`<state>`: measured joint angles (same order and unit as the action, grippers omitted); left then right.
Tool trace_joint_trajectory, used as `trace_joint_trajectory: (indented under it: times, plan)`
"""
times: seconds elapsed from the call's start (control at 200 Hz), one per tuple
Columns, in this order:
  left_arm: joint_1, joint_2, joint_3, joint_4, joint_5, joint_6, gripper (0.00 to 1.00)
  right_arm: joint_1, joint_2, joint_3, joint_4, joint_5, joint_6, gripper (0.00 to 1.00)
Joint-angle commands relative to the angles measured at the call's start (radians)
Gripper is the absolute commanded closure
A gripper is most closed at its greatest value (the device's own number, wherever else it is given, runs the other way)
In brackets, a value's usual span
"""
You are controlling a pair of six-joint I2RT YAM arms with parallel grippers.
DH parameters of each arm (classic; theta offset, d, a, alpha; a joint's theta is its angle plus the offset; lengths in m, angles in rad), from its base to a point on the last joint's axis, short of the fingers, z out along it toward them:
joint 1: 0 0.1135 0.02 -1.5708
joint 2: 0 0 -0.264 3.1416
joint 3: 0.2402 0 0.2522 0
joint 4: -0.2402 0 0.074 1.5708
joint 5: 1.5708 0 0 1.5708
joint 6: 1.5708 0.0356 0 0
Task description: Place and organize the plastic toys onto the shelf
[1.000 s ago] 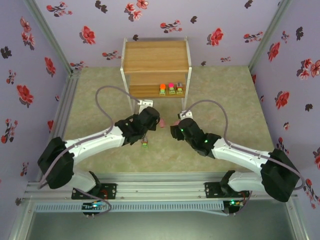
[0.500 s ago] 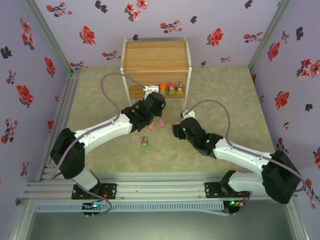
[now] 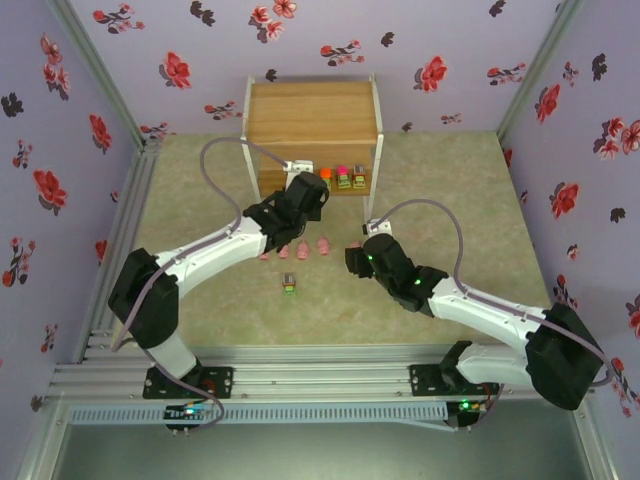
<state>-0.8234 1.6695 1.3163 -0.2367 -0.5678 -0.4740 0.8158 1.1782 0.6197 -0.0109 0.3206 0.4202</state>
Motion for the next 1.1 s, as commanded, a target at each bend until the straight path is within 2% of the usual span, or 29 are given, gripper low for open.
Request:
trace_joint_trajectory:
  times: [0.0,0.365,1.095]
  plan:
    - [0.01,0.026,0.029,0.04,-0.027,0.027,0.66,-0.008,-0.01,-0.009,0.022,-0.018,0.015,0.56]
    - [0.014,0.053,0.008,0.128,-0.027,0.032,0.66,-0.012,0.008,0.0,0.022,-0.034,0.013,0.56]
    - [0.044,0.099,0.034,0.161,-0.037,0.06,0.65,-0.014,0.015,0.003,0.026,-0.05,0.014,0.56]
